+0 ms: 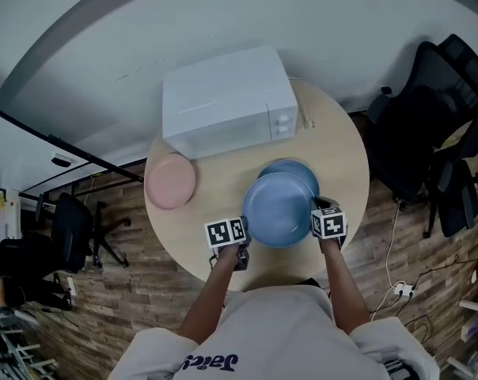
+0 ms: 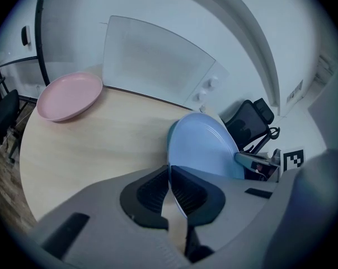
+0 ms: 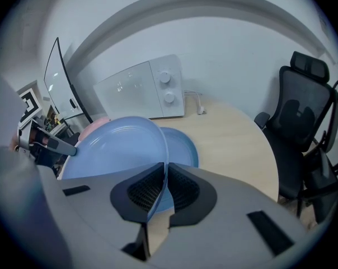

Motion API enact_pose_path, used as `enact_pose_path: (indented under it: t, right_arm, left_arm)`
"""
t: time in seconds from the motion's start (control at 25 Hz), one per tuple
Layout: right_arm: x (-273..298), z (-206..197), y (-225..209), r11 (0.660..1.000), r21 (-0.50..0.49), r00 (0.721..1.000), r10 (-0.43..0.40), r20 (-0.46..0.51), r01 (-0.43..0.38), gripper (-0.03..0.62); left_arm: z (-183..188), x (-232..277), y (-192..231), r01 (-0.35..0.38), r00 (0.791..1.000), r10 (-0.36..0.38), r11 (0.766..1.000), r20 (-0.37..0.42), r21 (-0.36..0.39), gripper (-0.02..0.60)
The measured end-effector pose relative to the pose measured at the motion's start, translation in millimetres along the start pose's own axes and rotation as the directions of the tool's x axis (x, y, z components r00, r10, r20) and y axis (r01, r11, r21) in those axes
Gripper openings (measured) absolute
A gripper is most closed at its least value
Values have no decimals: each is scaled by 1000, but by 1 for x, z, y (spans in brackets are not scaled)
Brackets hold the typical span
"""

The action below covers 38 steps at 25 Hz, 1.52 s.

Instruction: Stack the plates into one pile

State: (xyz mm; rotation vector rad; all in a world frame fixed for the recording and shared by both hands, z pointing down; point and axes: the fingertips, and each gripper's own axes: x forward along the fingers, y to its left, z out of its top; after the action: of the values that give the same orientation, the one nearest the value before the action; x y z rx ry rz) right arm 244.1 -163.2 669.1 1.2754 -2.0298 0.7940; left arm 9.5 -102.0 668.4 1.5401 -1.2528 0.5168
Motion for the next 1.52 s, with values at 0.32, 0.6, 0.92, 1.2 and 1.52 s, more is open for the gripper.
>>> enact_pose_path:
  t: [0.32,0.6,0.92,1.2,1.52]
  right_arm:
    - [18,12,-23,1000,-10,999,-7,-34,6,34]
    - [33,20,-37,1000,-14,999,-11,-48,10,34]
    - [45,20,-51,1000,-7,998,-30,-63,30,33]
    - [54,16,-60,999,-2,997,-36,-69,36,31]
    - [63,21,-52,1000,-27,998,-17,-58,15,23]
  left_arm:
    - [12,23,-11,-17,1000,17,1000,-15,26,23]
    - [23,40,-15,-36,999,36,999,-13,41,23]
    - [23,58,-20,-47,998,51,994,-37,96,25]
    - [22,70,-19,-98,993,105,985,-47,140,25]
    - [26,84,-14,-92,994,97,988,-41,122,26]
